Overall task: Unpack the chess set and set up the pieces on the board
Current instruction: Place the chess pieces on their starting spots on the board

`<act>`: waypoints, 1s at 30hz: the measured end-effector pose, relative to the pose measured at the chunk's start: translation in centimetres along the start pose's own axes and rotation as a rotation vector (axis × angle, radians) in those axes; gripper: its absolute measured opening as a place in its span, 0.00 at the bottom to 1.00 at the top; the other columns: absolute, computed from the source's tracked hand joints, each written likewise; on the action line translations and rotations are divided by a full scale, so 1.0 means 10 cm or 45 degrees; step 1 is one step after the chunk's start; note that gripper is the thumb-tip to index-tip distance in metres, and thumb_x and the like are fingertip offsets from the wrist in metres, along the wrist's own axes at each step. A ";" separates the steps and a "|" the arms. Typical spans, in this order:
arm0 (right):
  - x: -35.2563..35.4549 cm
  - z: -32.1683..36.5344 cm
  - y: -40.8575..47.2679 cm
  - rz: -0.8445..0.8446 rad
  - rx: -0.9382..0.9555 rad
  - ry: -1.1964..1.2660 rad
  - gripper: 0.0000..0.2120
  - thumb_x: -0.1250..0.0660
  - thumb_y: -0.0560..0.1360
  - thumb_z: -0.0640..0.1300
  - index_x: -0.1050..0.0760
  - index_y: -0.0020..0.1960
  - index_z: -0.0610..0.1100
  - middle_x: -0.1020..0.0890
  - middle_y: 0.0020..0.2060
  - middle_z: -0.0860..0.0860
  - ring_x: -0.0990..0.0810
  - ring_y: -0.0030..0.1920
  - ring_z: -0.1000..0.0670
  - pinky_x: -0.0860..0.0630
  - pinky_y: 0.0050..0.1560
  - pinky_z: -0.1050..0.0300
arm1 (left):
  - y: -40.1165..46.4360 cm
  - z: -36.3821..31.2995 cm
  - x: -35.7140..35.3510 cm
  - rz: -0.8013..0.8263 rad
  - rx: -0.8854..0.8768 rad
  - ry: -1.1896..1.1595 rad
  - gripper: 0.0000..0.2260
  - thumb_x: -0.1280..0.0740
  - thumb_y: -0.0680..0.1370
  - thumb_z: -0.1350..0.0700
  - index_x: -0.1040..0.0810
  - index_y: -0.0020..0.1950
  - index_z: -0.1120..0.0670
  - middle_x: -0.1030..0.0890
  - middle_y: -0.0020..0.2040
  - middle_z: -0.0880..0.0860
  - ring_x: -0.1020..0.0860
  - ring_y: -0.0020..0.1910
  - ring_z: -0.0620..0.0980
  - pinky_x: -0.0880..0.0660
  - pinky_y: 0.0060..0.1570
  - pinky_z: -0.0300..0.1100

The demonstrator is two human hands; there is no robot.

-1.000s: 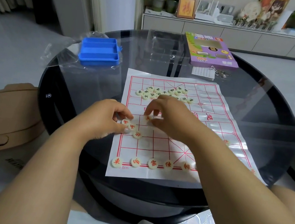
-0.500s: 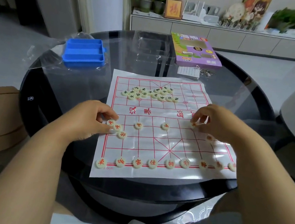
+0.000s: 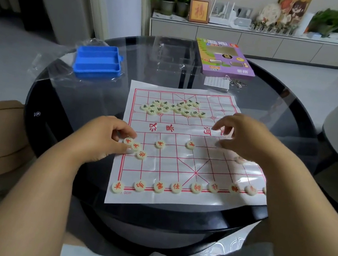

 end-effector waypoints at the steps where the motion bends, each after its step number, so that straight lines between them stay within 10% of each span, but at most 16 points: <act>1: 0.01 0.12 0.00 -0.055 0.051 0.043 0.15 0.28 0.71 0.48 0.23 0.57 0.52 0.23 0.50 0.53 0.25 0.47 0.52 0.24 0.54 0.50 | 0.00 -0.01 0.00 0.004 0.001 -0.001 0.13 0.25 0.70 0.55 0.22 0.52 0.44 0.24 0.49 0.42 0.22 0.46 0.45 0.25 0.39 0.33; 7: -0.15 0.95 0.03 -0.046 0.368 0.150 0.09 0.30 0.73 0.48 0.20 0.53 0.52 0.24 0.47 0.55 0.26 0.46 0.54 0.27 0.52 0.55 | -0.02 0.00 0.02 0.008 -0.001 -0.010 0.13 0.25 0.71 0.57 0.20 0.52 0.45 0.23 0.49 0.43 0.22 0.45 0.45 0.24 0.42 0.35; 18: -0.48 1.42 0.32 0.008 0.209 -0.106 0.16 0.31 0.70 0.61 0.20 0.46 0.49 0.21 0.38 0.53 0.25 0.42 0.50 0.35 0.51 0.53 | -0.02 0.05 0.04 -0.035 -0.017 0.006 0.10 0.27 0.73 0.58 0.18 0.53 0.48 0.21 0.43 0.46 0.23 0.38 0.45 0.30 0.38 0.33; 30: -0.55 1.52 0.39 -0.048 0.282 -0.130 0.09 0.29 0.69 0.54 0.22 0.45 0.49 0.23 0.35 0.53 0.24 0.39 0.51 0.33 0.44 0.56 | -0.04 0.04 0.07 -0.023 0.000 -0.022 0.11 0.27 0.73 0.60 0.18 0.53 0.48 0.22 0.40 0.43 0.24 0.36 0.44 0.30 0.37 0.32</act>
Point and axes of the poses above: each hand's wrist, its own y-axis towards the middle knuckle, its own x-axis out of the back of the hand, z = x × y, the point moved 3 cm from there along y, towards the middle knuckle
